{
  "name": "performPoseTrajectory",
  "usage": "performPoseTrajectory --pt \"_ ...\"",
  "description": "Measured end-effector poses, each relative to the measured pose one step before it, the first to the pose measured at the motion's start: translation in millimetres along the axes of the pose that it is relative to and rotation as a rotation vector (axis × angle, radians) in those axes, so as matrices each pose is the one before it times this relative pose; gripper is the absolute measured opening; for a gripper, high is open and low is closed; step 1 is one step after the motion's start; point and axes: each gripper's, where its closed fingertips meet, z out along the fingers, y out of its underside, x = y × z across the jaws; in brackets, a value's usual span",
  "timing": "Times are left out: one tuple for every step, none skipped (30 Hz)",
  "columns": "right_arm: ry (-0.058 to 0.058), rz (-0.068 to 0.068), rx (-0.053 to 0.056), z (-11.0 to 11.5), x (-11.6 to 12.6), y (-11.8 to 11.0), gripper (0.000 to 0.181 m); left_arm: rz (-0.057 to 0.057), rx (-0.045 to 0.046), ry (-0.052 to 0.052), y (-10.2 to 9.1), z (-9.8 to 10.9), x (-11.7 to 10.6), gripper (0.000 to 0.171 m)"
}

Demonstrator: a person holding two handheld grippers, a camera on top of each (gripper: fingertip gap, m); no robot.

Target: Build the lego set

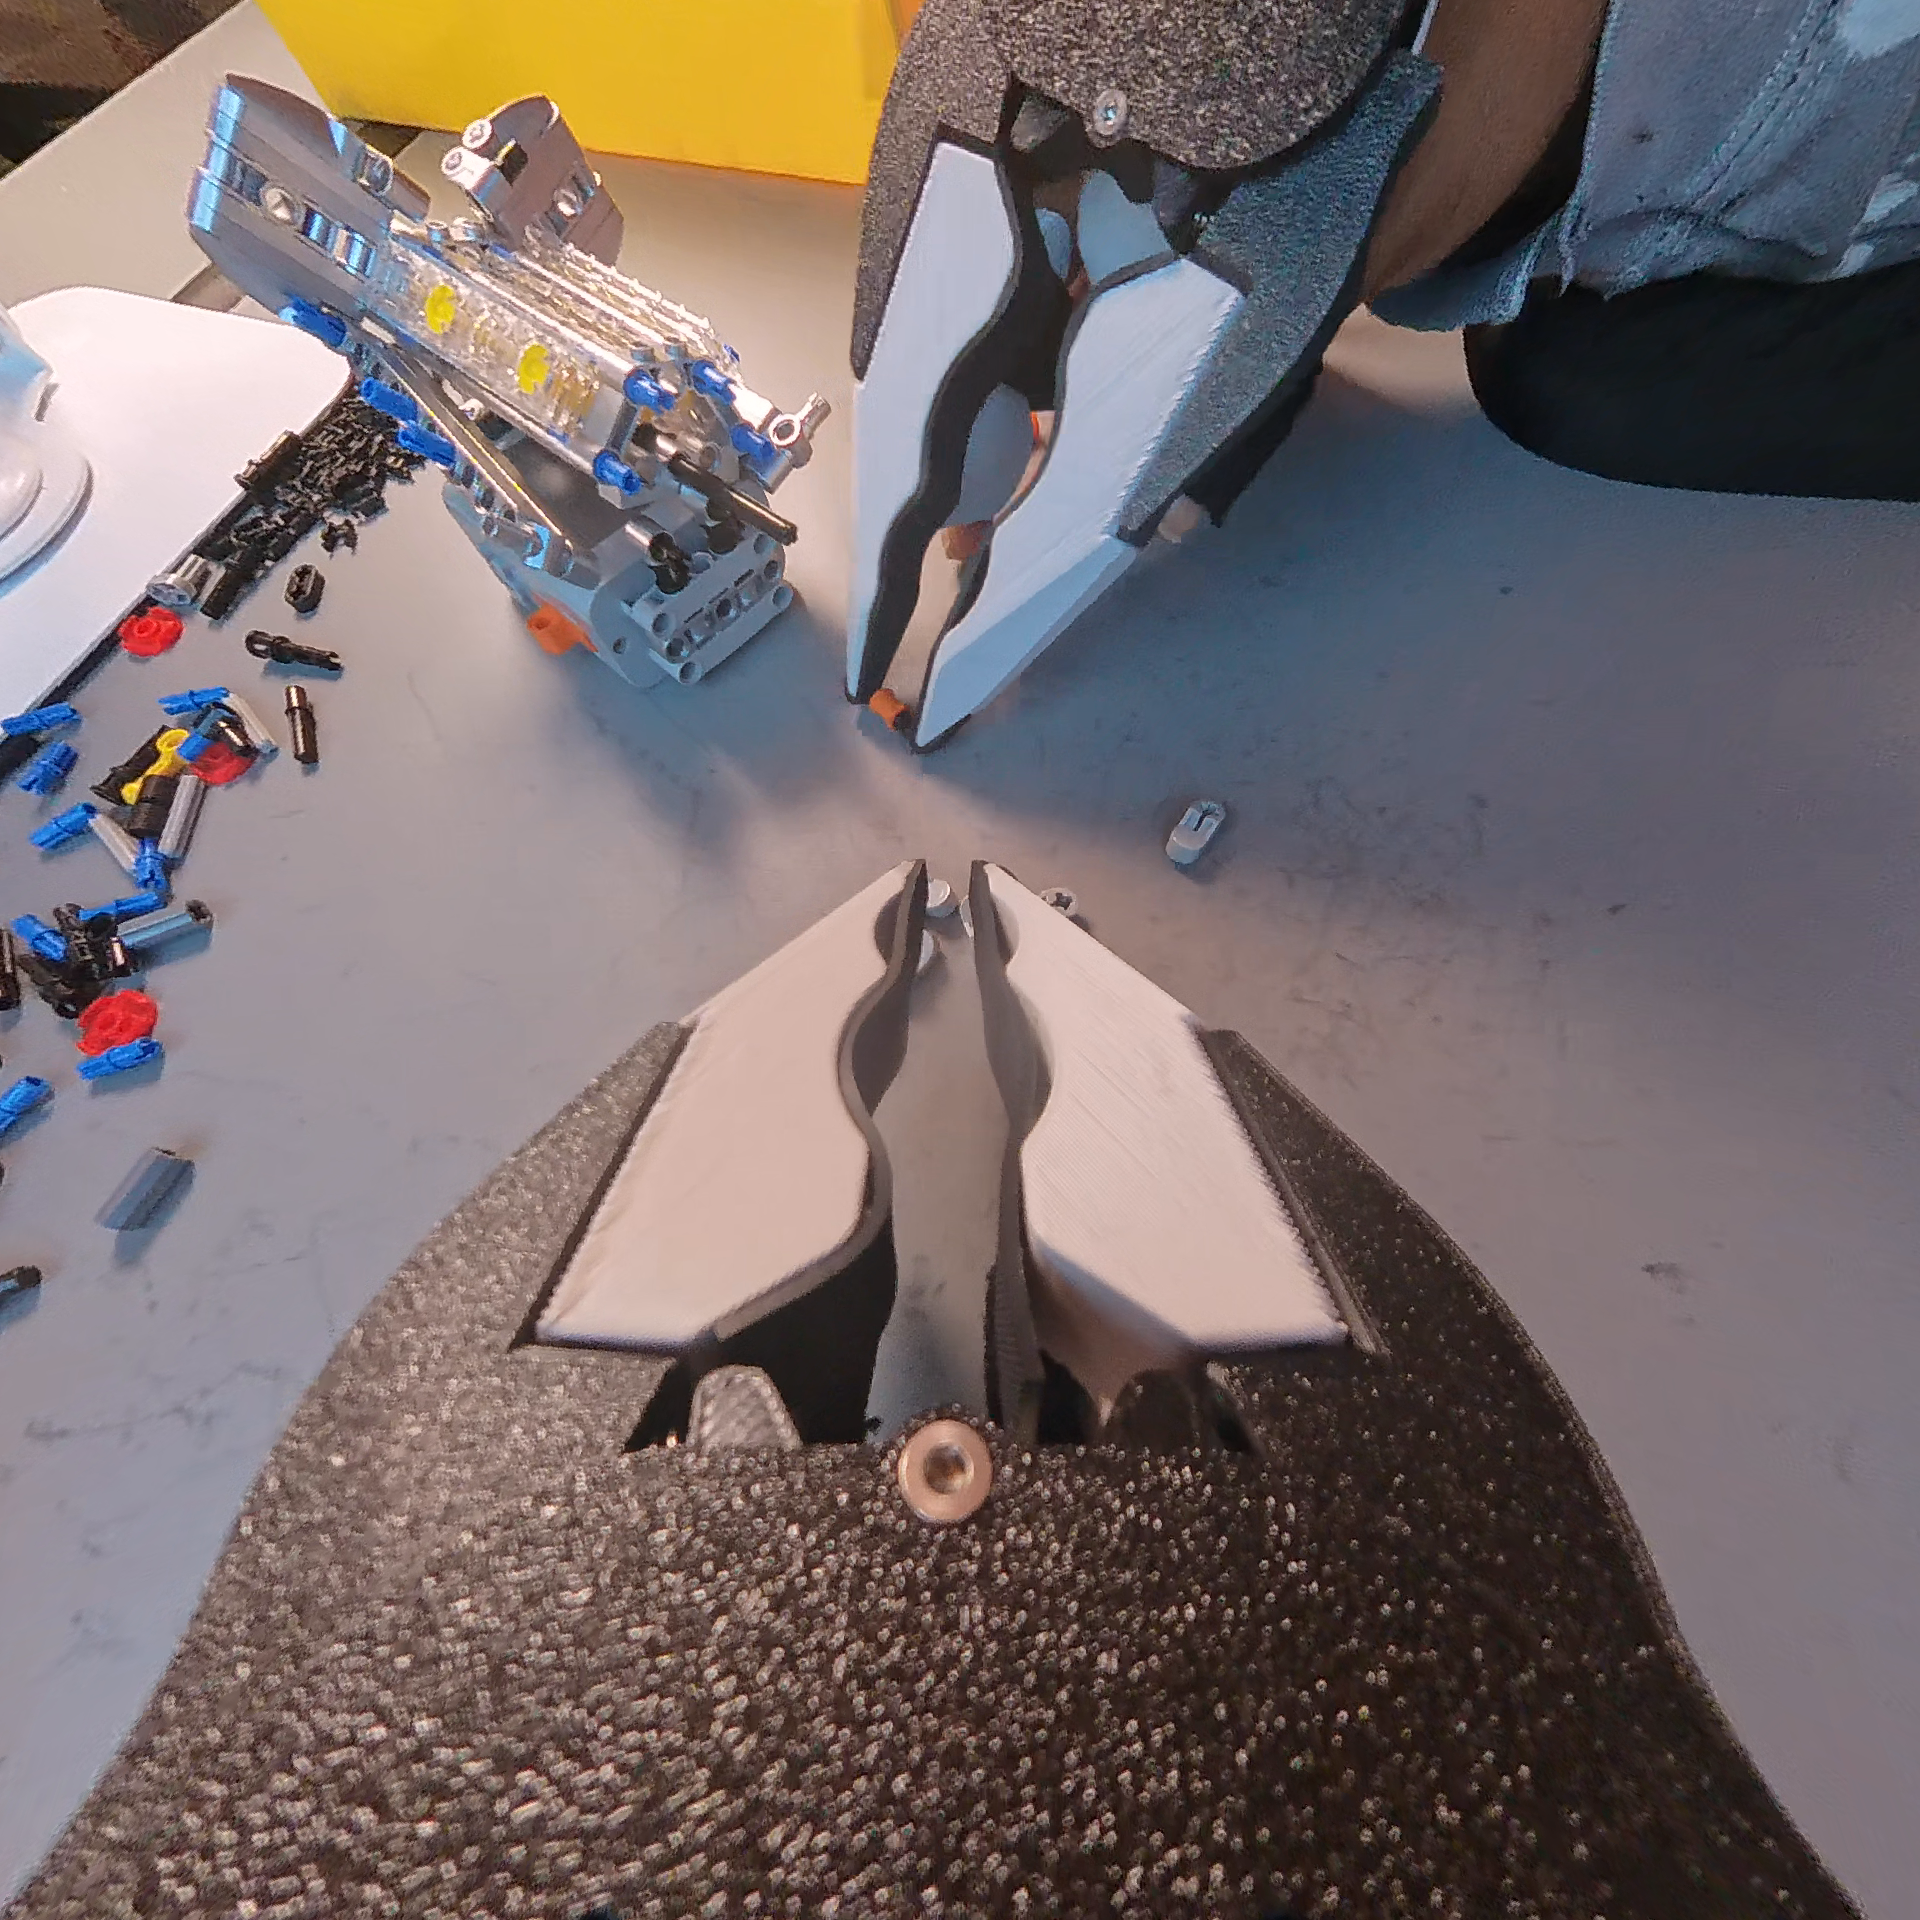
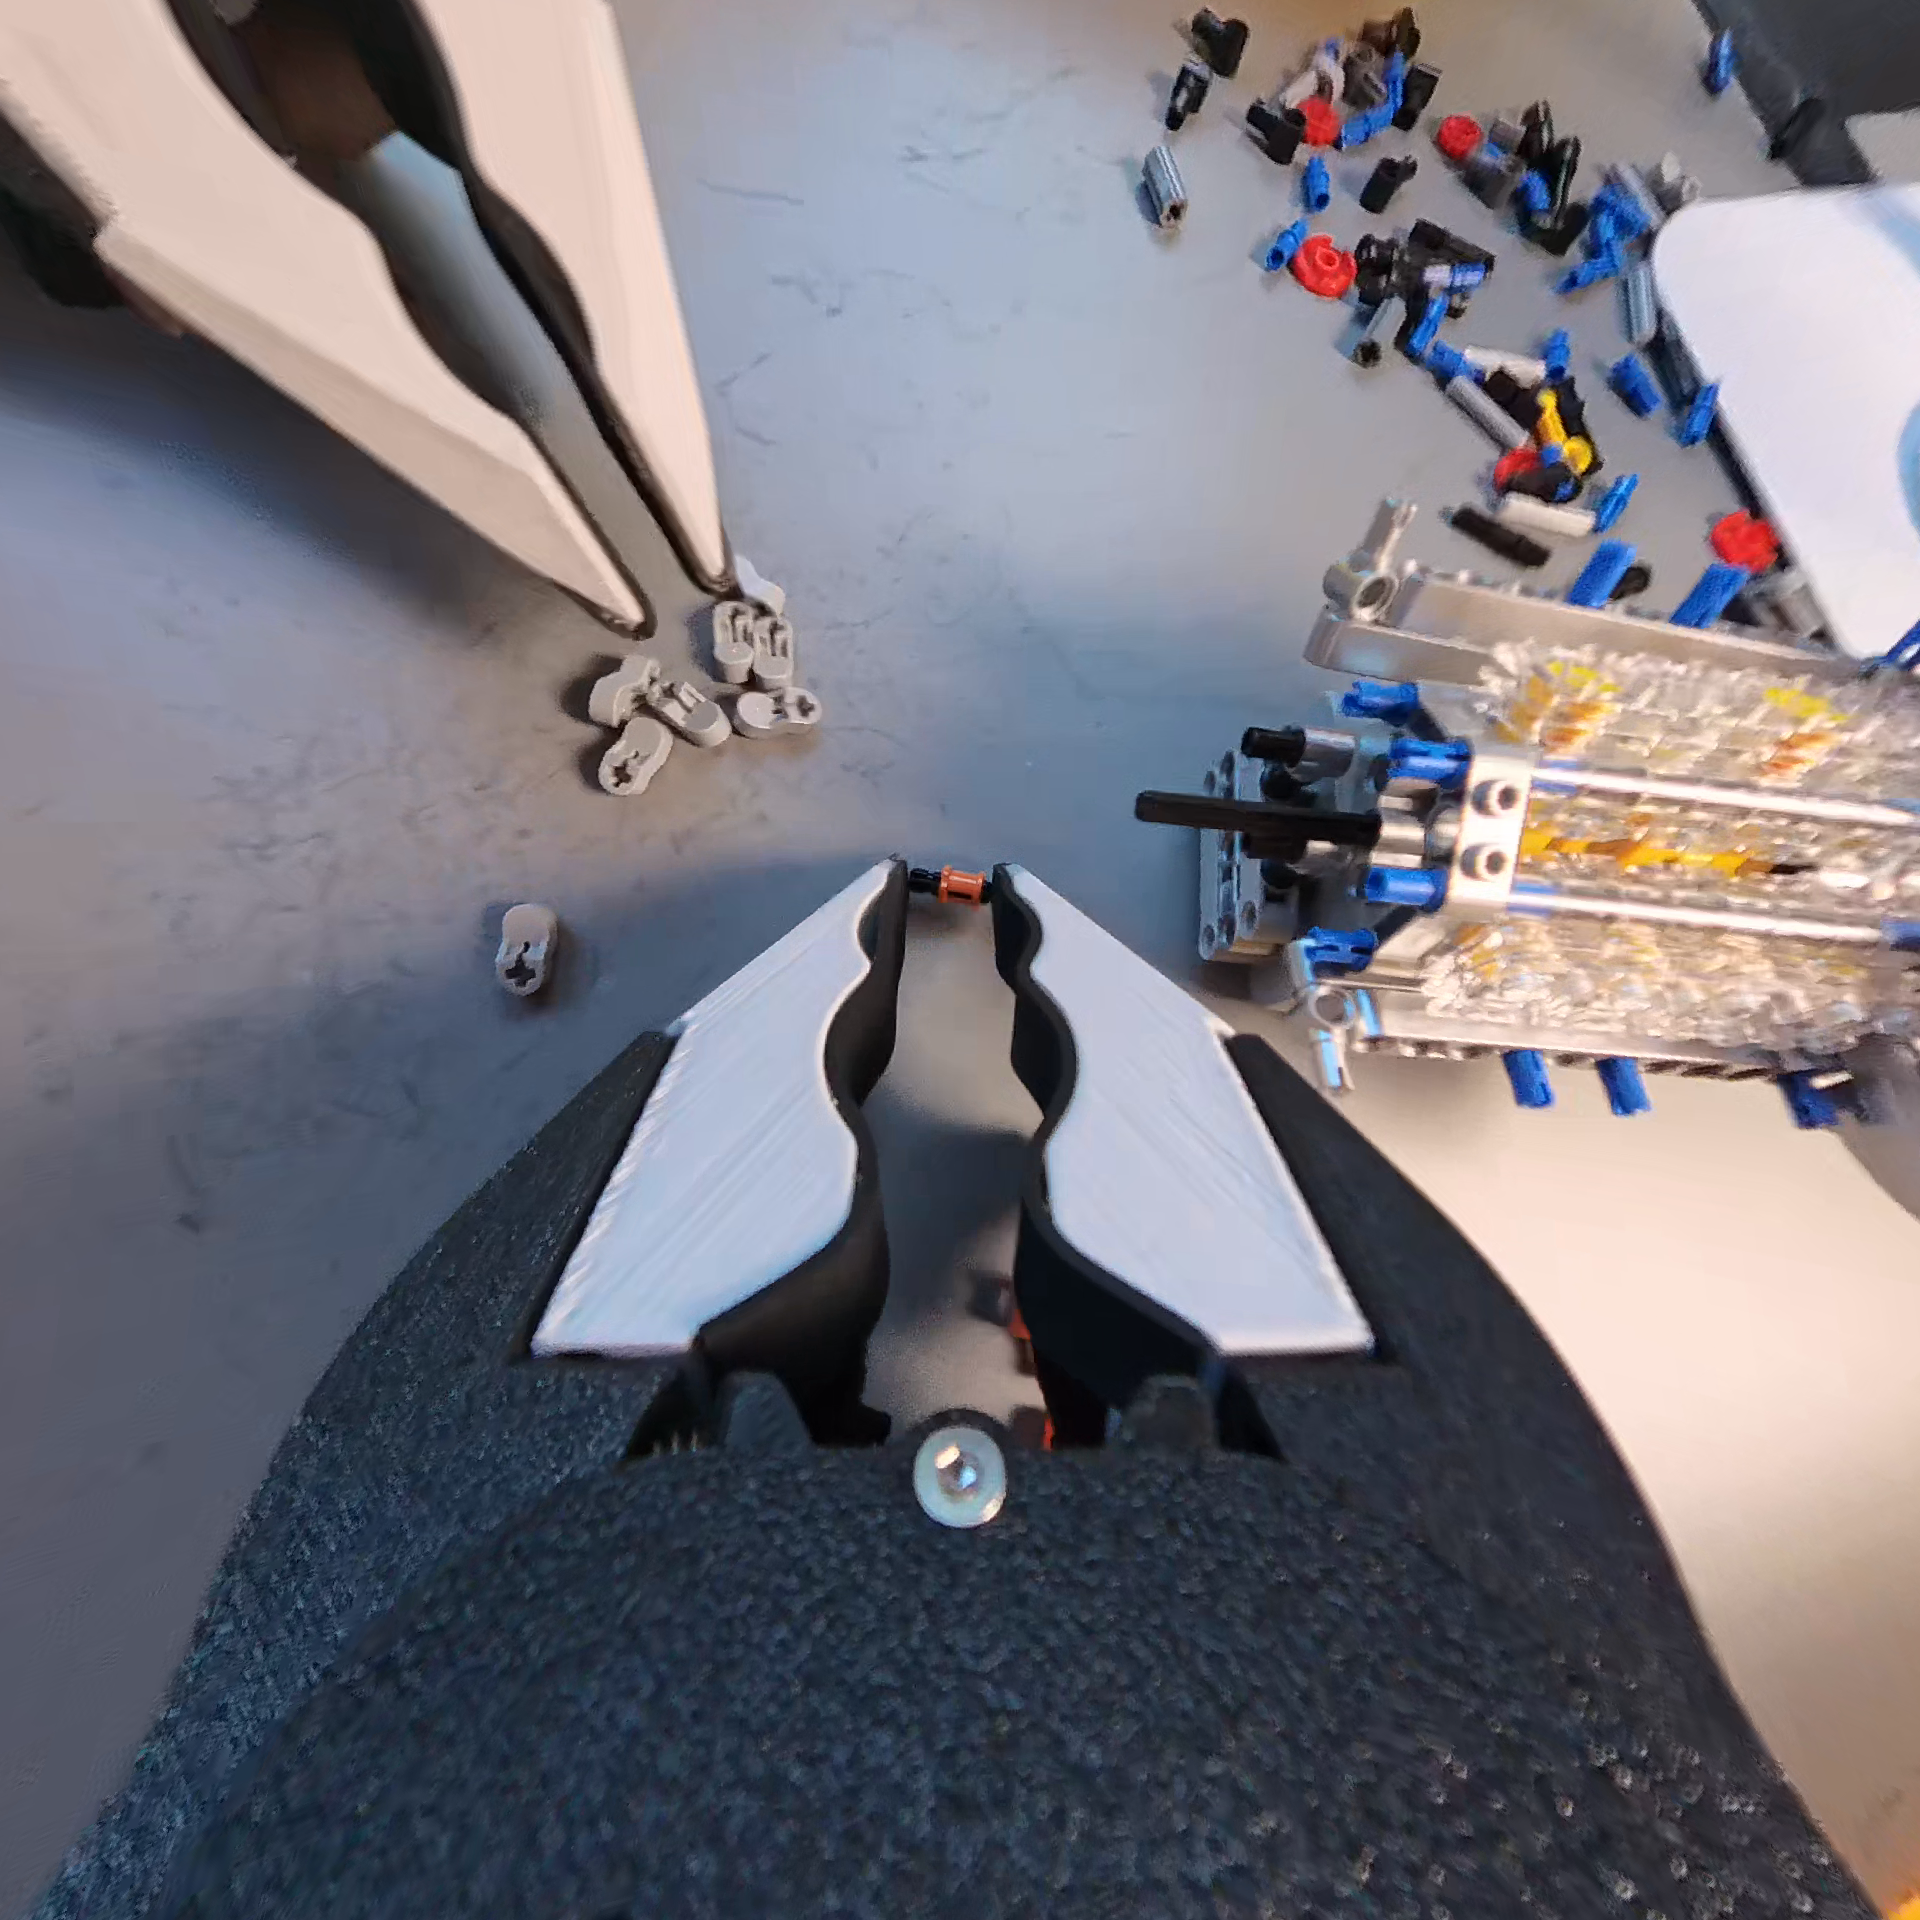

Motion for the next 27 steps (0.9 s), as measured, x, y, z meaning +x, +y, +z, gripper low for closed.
performPoseTrajectory --pt "0.0173 -0.0444 0.0387 -4.13 -2.24 -5.28 0.015 -0.0111 0.01129 0.0042 -1.8 -0.94 0.19 0.006" --pt "0.0152 -0.0535 0.06 -5.98 -3.72 -9.39 0.015 -0.0182 0.02032 0.0091 -3.33 -1.41 0.74 0.006" --pt "0.0165 -0.0562 0.068 -6.96 -4.26 -12.06 0.015 -0.0297 0.03088 0.0162 -5.14 -1.88 1.4 0.006" --pt "0.0158 -0.0569 0.0669 -6.79 -4.61 -13.25 0.015 -0.0438 0.03926 0.0256 -6.64 -2.14 2.02 0.006" --pt "0.0092 -0.0548 0.058 -5.66 -5.43 -12.67 0.015 -0.0576 0.04606 0.0355 -7.51 -2.32 2.47 0.007" --pt "0.0137 -0.0491 0.046 -4.31 -4.14 -11.19 0.015 -0.0682 0.04924 0.0471 -7.8 -2.39 3.32 0.008" --pt "0.0208 -0.0402 0.033 -3.1 -2.32 -9.29 0.015 -0.0731 0.04613 0.0612 -7.22 -2.42 4.89 0.009" --pt "0.0213 -0.0327 0.0251 -2.33 -1.11 -7.93 0.015 -0.0738 0.04043 0.0676 -6.18 -2.2 5.81 0.011" --pt "0.0221 -0.027 0.0223 -2.06 -0.05 -7.19 0.015 -0.0721 0.0364 0.0671 -5.28 -1.75 6.05 0.012" --pt "0.0217 -0.0246 0.0261 -2.06 0.67 -7.32 0.015 -0.0686 0.03115 0.07 -4.35 -1.46 6.79 0.012" --pt "0.0166 -0.0213 0.0217 -1.68 0.53 -6.4 0.015 -0.0629 0.02417 0.0668 -3.26 -0.78 6.72 0.011" --pt "0.0205 -0.0211 0.0124 -1.2 1.43 -4.89 0.015 -0.0523 0.0192 0.0524 -2.36 -0.34 5.2 0.012" --pt "0.0199 -0.0282 0.0085 -1.04 1.31 -4.05 0.015 -0.0384 0.01464 0.0378 -1.46 0.1 3.87 0.012" --pt "0.0199 -0.0301 0.0062 -0.86 1.04 -3.45 0.015 -0.0244 0.00604 0.0277 -0.22 0.5 2.99 0.012" --pt "0.0149 -0.0264 0.0031 -0.58 0.45 -2.61 0.015 -0.0133 -0.00307 0.0221 1.13 1.0 2.83 0.012" --pt "0.0064 -0.0199 0.0024 -0.38 -0.68 -2.22 0.015 -0.0073 -0.00578 0.0187 1.48 1.14 2.74 0.012" --pt "0.0011 -0.0149 0.0009 -0.05 -1.47 -1.76 0.015 -0.0057 -0.00297 0.0165 0.95 1.38 2.58 0.011" --pt "0.0055 -0.0157 0.0019 -0.09 -0.8 -1.66 0.015 -0.0066 -0.00004 0.0164 0.57 1.17 2.69 0.01" --pt "0.0041 -0.0157 0.0043 -0.17 -0.91 -1.9 0.015 -0.0068 -0.00126 0.0138 0.67 1.11 2.08 0.009" --pt "0.0033 -0.013 0.0 -0.21 -0.67 -1.29 0.014 -0.0043 -0.00201 0.0106 0.64 0.62 1.49 0.008" --pt "-0.0023 -0.0137 0.0005 -0.08 -1.46 -0.89 0.01 -0.0035 0.00257 0.0085 -0.26 0.07 1.26 0.006" --pt "0.0051 -0.0122 0.0026 -0.2 -0.32 -1.07 0.009 -0.003 0.00318 0.0052 -0.7 -0.29 0.75 0.005" --pt "0.0018 -0.012 -0.0008 -0.1 -0.54 -0.57 0.009 0.0004 -0.00216 0.003 0.05 -0.21 0.57 0.005" --pt "-0.0016 -0.0086 -0.0014 -0.08 -0.75 -0.23 0.009 0.0032 -0.00572 0.0009 0.71 -0.12 0.2 0.005" --pt "-0.0036 0.0017 0.001 -0.12 -0.65 -0.29 0.01 0.0046 -0.00725 -0.0002 0.92 -0.09 0.22 0.005" --pt "-0.0086 0.014 0.0047 -0.16 -0.89 -0.25 0.01 0.0066 -0.00811 -0.0001 0.78 -0.21 0.26 0.005" --pt "-0.013 0.023 0.0049 -0.38 -0.76 0.11 0.01 0.0109 -0.00852 -0.0019 0.74 -0.28 0.21 0.005"
